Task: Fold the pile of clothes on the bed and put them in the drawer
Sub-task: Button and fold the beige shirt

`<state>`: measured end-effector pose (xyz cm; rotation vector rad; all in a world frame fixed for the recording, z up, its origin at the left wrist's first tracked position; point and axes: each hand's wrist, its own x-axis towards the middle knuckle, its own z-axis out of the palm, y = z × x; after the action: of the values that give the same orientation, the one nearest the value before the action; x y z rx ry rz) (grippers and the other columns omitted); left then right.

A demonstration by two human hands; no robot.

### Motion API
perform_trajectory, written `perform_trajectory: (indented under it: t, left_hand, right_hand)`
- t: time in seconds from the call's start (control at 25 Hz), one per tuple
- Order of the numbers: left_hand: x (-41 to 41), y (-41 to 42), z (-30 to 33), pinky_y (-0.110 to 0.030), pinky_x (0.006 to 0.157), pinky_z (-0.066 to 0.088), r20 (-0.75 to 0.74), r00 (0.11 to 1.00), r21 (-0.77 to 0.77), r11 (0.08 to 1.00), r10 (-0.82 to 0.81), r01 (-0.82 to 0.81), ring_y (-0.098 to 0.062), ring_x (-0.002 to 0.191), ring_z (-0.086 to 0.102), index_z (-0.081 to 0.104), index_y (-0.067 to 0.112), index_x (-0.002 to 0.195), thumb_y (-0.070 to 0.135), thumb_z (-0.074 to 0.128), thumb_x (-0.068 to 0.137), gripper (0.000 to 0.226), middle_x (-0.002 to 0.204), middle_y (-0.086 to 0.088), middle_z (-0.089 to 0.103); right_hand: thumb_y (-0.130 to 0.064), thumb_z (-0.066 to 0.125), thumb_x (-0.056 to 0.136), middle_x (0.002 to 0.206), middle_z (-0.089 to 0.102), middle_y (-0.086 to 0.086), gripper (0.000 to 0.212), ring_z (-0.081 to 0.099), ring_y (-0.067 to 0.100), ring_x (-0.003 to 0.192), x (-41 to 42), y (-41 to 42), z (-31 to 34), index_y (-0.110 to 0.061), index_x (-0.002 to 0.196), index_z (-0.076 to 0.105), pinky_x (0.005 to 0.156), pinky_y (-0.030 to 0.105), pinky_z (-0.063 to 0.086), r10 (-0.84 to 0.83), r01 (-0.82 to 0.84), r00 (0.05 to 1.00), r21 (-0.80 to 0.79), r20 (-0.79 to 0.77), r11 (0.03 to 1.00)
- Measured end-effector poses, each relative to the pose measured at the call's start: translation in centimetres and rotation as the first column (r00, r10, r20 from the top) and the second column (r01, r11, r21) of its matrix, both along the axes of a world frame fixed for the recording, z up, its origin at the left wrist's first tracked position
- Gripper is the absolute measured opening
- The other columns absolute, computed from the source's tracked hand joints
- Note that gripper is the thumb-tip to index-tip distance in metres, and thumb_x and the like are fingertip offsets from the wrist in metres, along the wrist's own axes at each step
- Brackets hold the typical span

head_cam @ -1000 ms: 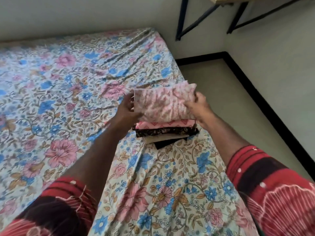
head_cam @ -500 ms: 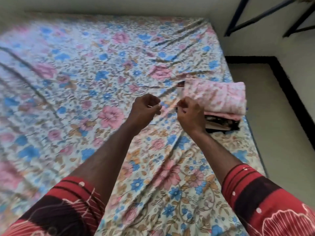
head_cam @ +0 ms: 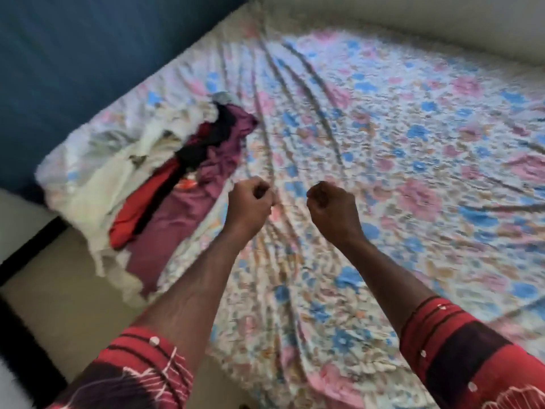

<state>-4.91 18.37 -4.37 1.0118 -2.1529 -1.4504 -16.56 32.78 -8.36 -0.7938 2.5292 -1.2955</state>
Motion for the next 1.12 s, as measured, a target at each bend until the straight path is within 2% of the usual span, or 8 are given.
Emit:
perform_trajectory:
  t: [0.2,0.32,0.4,0.56,0.76,0.88,0.96,1.12]
  left_hand:
    - [17.0,-11.5,-1.3,-0.038,0.058,0.054,0.050,0.969,-0.050,0.970,0.240,-0.238,-0.015,0.052,0.060,0.065,0.019,0.069,0.012,0.070,0.091,0.024,0.061,-0.001,0.068]
    - [23.3,-14.8,-2.2,-0.047,0.063,0.058,0.068,0.934,-0.059,0.936,0.351,-0.347,-0.020,0.056,0.064,0.067,0.016,0.070,0.012,0.070,0.091,0.022,0.064,-0.009,0.070]
    - [26.0,-16.2,-2.4,-0.049,0.063,0.058,0.061,0.916,-0.032,0.918,0.397,-0.396,-0.019,0.054,0.063,0.068,0.011,0.072,0.009,0.069,0.092,0.021,0.064,-0.009,0.070]
    - [27.5,-19.1,-2.1,-0.047,0.065,0.060,0.073,0.913,0.005,0.916,0.401,-0.402,-0.016,0.054,0.063,0.069,0.008,0.076,0.010,0.069,0.093,0.017,0.064,-0.005,0.070]
    - [23.0,-25.9,-1.2,-0.033,0.061,0.058,0.067,0.912,-0.004,0.915,0.404,-0.404,-0.009,0.054,0.063,0.070,0.010,0.079,0.012,0.069,0.094,0.015,0.065,-0.001,0.071]
    - [18.8,-29.9,-2.3,-0.029,0.060,0.058,0.008,0.906,0.013,0.906,0.423,-0.423,-0.013,0.055,0.065,0.070,0.008,0.079,0.011,0.070,0.093,0.015,0.065,-0.003,0.071]
    - [16.6,-31.2,-3.6,-0.024,0.056,0.054,-0.003,0.914,0.012,0.914,0.406,-0.406,-0.011,0.053,0.063,0.069,0.005,0.078,0.011,0.070,0.093,0.016,0.067,-0.006,0.071]
    - [13.8,-34.3,-7.4,-0.022,0.055,0.052,-0.019,0.916,0.003,0.916,0.402,-0.402,-0.011,0.051,0.062,0.067,0.009,0.075,0.011,0.070,0.093,0.018,0.067,-0.005,0.072]
  right_hand:
    - [-0.015,0.069,0.087,0.076,0.068,-0.006,0.012,0.062,0.012,0.070,13.2,-14.2,0.3,-0.027,0.084,0.067,0.076,0.031,0.048,0.233,-0.233,0.973,-0.016,-0.002,0.972]
    - [-0.010,0.067,0.085,0.065,0.058,-0.012,0.022,0.056,-0.002,0.060,18.0,-18.6,0.2,-0.028,0.076,0.058,0.057,0.009,0.038,0.275,-0.275,0.962,-0.006,-0.001,0.961]
    - [-0.008,0.065,0.085,0.062,0.055,-0.012,0.024,0.055,-0.003,0.058,20.1,-20.9,-0.4,-0.024,0.072,0.054,0.053,0.009,0.036,0.316,-0.316,0.949,0.026,0.004,0.948]
    - [-0.013,0.063,0.089,0.069,0.062,-0.010,0.017,0.054,0.001,0.060,20.3,-25.1,-0.7,-0.023,0.075,0.060,0.055,0.023,0.039,0.363,-0.364,0.931,0.076,0.030,0.928]
    - [-0.012,0.063,0.089,0.065,0.057,-0.016,0.018,0.054,-0.003,0.058,15.7,-31.3,-0.1,-0.026,0.079,0.060,0.053,0.010,0.036,0.338,-0.337,0.941,0.065,0.002,0.939]
    - [-0.015,0.063,0.089,0.083,0.070,-0.011,0.011,0.067,0.008,0.077,11.2,-36.2,-1.8,-0.023,0.089,0.070,0.070,0.026,0.052,0.332,-0.331,0.943,0.086,0.002,0.940]
    - [-0.014,0.058,0.090,0.104,0.072,-0.002,0.023,0.069,0.018,0.095,8.5,-39.5,-3.6,-0.021,0.103,0.076,0.088,0.036,0.056,0.391,-0.386,0.920,0.126,-0.016,0.914]
    - [-0.016,0.056,0.094,0.142,0.056,0.011,0.040,0.037,0.029,0.141,4.1,-48.0,-8.0,-0.021,0.132,0.068,0.116,0.031,0.030,0.516,-0.476,0.856,0.345,-0.030,0.809]
